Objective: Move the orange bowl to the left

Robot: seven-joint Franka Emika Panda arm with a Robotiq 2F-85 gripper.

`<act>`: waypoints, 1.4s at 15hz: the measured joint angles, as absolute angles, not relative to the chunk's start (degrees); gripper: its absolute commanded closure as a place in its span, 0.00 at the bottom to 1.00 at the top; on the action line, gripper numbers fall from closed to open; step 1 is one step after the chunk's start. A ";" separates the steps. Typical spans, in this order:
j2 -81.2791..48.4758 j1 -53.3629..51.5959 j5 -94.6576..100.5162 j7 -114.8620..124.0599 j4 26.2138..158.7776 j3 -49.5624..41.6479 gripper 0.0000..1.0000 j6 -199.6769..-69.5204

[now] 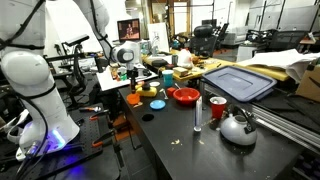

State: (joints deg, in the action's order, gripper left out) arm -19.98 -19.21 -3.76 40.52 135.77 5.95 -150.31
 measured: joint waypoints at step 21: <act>5.47 -6.86 8.11 3.26 147.91 4.56 0.00 -145.34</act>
